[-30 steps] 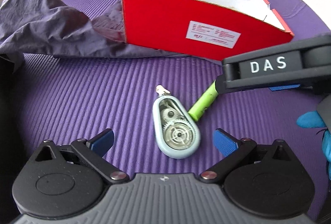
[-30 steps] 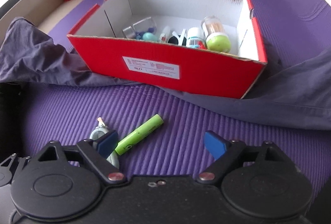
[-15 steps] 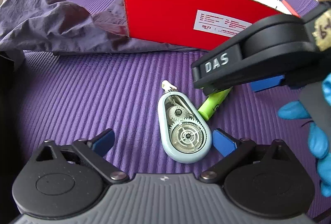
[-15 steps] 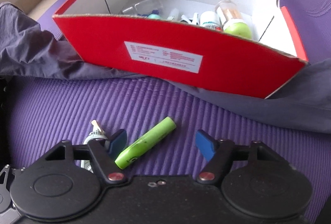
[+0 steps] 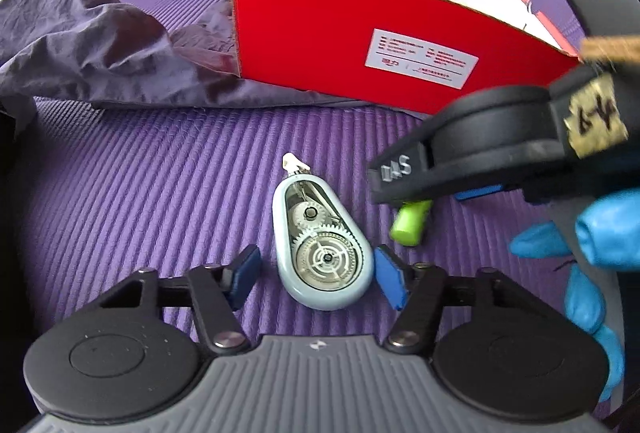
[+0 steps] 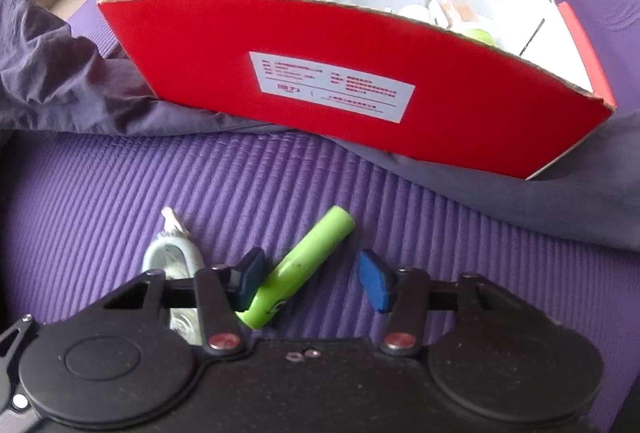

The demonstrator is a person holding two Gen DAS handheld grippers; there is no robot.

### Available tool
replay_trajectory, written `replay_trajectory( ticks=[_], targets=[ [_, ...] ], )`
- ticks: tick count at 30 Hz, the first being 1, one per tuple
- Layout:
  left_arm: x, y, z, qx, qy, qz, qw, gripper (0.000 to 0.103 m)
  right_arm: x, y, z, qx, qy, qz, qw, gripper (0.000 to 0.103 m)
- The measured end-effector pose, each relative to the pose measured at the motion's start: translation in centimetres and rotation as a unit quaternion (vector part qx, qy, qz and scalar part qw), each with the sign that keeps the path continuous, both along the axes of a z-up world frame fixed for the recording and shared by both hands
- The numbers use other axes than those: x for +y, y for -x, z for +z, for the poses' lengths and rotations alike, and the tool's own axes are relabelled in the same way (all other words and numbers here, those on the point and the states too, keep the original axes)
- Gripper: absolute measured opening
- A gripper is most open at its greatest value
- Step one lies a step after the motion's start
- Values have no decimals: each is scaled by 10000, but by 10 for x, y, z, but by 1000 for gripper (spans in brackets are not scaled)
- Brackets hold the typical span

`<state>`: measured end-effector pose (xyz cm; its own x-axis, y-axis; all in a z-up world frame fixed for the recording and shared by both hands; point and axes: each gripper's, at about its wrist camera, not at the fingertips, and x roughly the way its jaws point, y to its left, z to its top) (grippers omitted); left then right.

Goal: Organize rigid objects
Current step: 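Grasp the pale-blue correction tape with the left tool while the right tool grasps the green highlighter, then carry the correction tape and highlighter into the shoebox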

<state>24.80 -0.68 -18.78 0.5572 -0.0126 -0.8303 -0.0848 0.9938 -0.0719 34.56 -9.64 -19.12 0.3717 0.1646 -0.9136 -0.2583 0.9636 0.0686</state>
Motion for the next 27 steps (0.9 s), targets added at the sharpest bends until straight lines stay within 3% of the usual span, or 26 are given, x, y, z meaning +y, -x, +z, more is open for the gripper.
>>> replay_trajectory(
  ticks=[2,9,18,27],
  targets=[
    [4,0,0,-8,34,61,10000,52,-1,1,1,4,-34,-25,10000,36],
    [15,0,0,-9,332,151,9993,51,-10,2,3,26,-87,-77,9999,16],
    [25,6,4,81,578,266,9979,51,-30,15,12,77,-313,-64,9995,15],
    [25,13,14,98,529,305,9981,51,-52,35,30,31,-649,-24,9979,15]
  ],
)
